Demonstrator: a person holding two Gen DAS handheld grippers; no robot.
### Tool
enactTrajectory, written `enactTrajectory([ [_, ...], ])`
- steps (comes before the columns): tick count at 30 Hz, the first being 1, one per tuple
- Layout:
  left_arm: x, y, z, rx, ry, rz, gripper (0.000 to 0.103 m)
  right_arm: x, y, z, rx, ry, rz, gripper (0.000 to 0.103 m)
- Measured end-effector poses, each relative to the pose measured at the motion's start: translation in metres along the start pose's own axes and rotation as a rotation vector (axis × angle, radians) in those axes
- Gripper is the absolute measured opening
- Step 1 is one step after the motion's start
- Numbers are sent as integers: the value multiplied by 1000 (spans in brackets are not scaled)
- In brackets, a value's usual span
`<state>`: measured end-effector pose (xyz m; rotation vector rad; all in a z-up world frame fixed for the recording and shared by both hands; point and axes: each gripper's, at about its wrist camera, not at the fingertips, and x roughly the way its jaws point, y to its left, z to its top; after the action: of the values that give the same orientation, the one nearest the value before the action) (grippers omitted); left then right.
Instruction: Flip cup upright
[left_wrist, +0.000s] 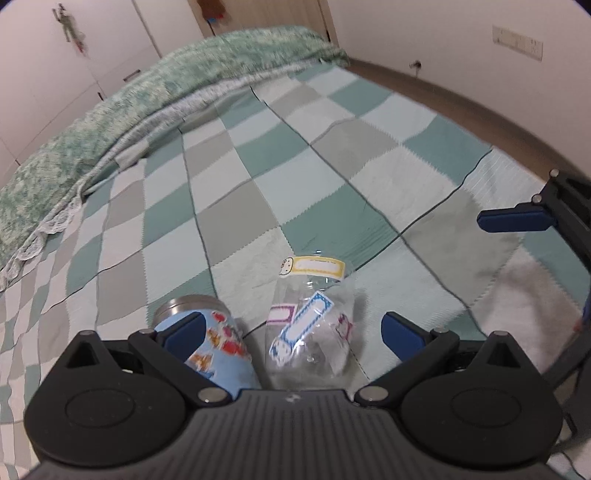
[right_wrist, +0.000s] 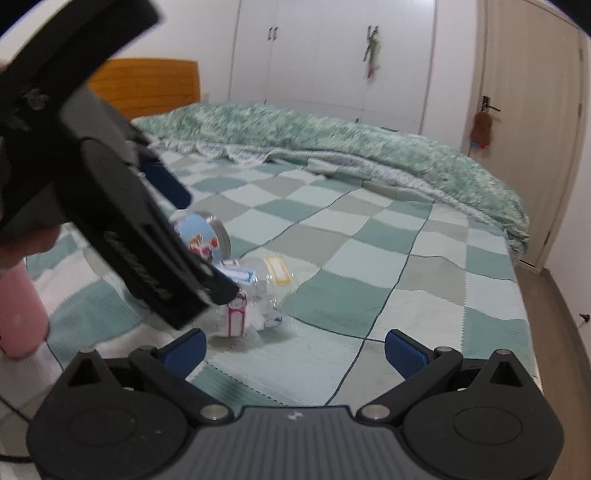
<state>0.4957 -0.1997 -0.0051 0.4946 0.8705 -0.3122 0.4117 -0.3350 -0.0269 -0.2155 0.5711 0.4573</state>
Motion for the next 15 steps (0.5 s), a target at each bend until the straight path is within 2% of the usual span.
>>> enactTrajectory([
  [6, 38, -3, 6, 24, 68, -29, 102, 19, -8, -15, 11, 23, 34, 103],
  [7, 44, -4, 6, 30, 86, -35, 99, 21, -9, -17, 14, 26, 38, 103],
  [9, 53, -7, 5, 38, 123, -44, 85, 23, -10, -20, 19, 32, 48, 103],
  [10, 58, -7, 4, 40, 150, -53, 69, 24, -10, -21, 17, 35, 50, 103],
  [12, 60, -8, 0, 32, 166, -59, 67, 23, -8, -22, 9, 36, 50, 103],
  [15, 47, -12, -1, 61, 136, -53, 66, 14, -4, -20, 1, 22, 51, 103],
])
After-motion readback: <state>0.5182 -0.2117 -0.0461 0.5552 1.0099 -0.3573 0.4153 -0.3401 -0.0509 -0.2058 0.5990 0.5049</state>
